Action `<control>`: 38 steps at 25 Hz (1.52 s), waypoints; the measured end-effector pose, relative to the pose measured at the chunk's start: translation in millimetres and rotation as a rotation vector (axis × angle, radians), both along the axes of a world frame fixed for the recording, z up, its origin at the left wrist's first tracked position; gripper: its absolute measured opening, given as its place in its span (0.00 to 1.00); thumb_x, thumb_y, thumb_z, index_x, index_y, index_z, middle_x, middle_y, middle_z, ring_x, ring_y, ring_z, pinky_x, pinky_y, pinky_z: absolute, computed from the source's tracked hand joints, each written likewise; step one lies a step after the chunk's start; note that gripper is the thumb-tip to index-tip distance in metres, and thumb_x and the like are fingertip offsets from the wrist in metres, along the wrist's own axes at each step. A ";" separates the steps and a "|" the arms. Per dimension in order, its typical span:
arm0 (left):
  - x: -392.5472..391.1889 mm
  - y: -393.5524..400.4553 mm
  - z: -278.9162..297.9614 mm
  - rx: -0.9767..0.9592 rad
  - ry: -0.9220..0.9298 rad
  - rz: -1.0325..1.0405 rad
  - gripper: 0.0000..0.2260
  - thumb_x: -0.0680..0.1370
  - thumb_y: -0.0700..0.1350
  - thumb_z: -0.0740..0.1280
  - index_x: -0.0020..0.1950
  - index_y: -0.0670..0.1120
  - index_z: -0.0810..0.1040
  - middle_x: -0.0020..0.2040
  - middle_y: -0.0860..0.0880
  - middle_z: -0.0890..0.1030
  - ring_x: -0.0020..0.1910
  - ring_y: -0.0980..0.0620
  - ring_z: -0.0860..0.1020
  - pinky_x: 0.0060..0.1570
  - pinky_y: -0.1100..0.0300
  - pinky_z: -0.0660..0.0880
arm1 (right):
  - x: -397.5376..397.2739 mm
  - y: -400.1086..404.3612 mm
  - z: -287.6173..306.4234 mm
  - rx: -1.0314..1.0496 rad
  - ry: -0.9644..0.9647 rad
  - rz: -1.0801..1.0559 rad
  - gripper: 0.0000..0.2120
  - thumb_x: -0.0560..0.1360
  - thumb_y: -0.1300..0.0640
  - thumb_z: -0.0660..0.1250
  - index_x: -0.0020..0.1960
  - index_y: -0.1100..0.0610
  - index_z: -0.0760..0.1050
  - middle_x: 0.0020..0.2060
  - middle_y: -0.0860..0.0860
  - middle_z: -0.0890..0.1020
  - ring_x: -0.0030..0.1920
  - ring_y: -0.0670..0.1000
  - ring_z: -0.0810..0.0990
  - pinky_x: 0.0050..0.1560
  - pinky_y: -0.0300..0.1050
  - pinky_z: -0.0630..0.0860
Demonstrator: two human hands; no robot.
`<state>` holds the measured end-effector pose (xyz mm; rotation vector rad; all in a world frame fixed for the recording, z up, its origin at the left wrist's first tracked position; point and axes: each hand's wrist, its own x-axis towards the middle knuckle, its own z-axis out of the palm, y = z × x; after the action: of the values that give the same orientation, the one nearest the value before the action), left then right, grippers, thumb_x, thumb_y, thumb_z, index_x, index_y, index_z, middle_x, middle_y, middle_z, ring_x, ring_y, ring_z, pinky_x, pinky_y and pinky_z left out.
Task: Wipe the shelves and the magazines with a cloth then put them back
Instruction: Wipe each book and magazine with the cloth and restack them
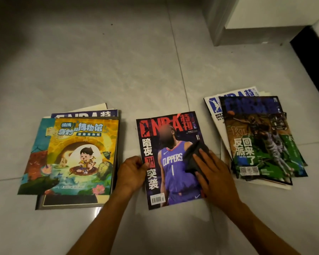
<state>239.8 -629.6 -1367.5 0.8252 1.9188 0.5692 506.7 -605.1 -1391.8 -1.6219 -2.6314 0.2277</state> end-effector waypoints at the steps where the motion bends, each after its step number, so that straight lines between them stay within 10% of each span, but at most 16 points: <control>1: 0.3 -0.8 -0.1 -0.004 0.010 -0.005 0.04 0.76 0.45 0.70 0.43 0.47 0.77 0.44 0.47 0.84 0.43 0.48 0.83 0.49 0.48 0.80 | -4.5 -7.8 0.4 -0.026 0.037 -0.115 0.25 0.81 0.41 0.44 0.75 0.50 0.59 0.73 0.53 0.65 0.73 0.57 0.61 0.68 0.60 0.64; 6: 0.1 4.2 13.3 -0.072 -0.037 0.020 0.13 0.81 0.49 0.60 0.44 0.47 0.80 0.43 0.45 0.83 0.42 0.47 0.81 0.49 0.48 0.80 | -87.7 -91.2 0.5 -0.048 0.057 0.287 0.26 0.76 0.41 0.56 0.72 0.46 0.64 0.71 0.49 0.70 0.72 0.55 0.65 0.69 0.54 0.61; 10: -1.9 8.4 23.3 -0.154 -0.085 0.075 0.22 0.83 0.57 0.50 0.48 0.46 0.79 0.44 0.42 0.83 0.44 0.44 0.82 0.49 0.49 0.80 | -101.4 -12.2 7.9 -0.042 0.023 0.251 0.30 0.72 0.43 0.69 0.71 0.48 0.67 0.70 0.50 0.71 0.70 0.56 0.69 0.68 0.56 0.63; 16: 2.2 1.5 35.8 -0.151 -0.286 0.112 0.29 0.79 0.64 0.44 0.47 0.49 0.80 0.41 0.46 0.83 0.43 0.48 0.82 0.39 0.59 0.76 | -149.2 58.1 8.1 -0.144 0.130 0.013 0.26 0.80 0.46 0.55 0.76 0.49 0.58 0.76 0.51 0.60 0.76 0.57 0.55 0.73 0.60 0.57; 22: 2.0 1.1 36.6 -0.146 -0.286 0.057 0.15 0.79 0.59 0.59 0.48 0.50 0.78 0.46 0.48 0.83 0.46 0.50 0.80 0.49 0.54 0.78 | -61.4 -60.5 -3.3 -0.092 0.109 0.382 0.24 0.79 0.41 0.51 0.73 0.45 0.64 0.72 0.47 0.68 0.73 0.53 0.64 0.72 0.52 0.51; 27: 14.9 -4.1 38.6 -0.172 -0.151 -0.040 0.15 0.72 0.40 0.73 0.53 0.52 0.72 0.52 0.51 0.81 0.51 0.52 0.80 0.54 0.51 0.77 | -61.1 63.5 -3.0 -0.196 0.174 -0.350 0.27 0.81 0.43 0.50 0.78 0.47 0.50 0.78 0.50 0.53 0.77 0.55 0.47 0.75 0.56 0.48; 33: 58.5 -4.4 42.4 0.108 -0.328 0.304 0.14 0.76 0.35 0.66 0.53 0.54 0.75 0.48 0.49 0.83 0.47 0.49 0.82 0.48 0.49 0.80 | -127.8 74.5 19.6 -0.204 0.266 0.024 0.26 0.80 0.49 0.58 0.77 0.47 0.55 0.77 0.49 0.57 0.77 0.54 0.49 0.76 0.54 0.49; 38: 53.1 -8.9 47.2 0.224 -0.429 0.272 0.16 0.79 0.38 0.63 0.60 0.59 0.74 0.51 0.53 0.83 0.47 0.52 0.83 0.40 0.57 0.81 | -62.4 117.3 8.3 -0.158 0.426 -0.391 0.28 0.79 0.45 0.58 0.77 0.50 0.57 0.74 0.53 0.65 0.73 0.56 0.63 0.72 0.55 0.62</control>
<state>293.0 -638.6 -1320.3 0.5240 1.5939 1.0520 444.3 -487.8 -1383.5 -1.8441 -1.9873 0.6865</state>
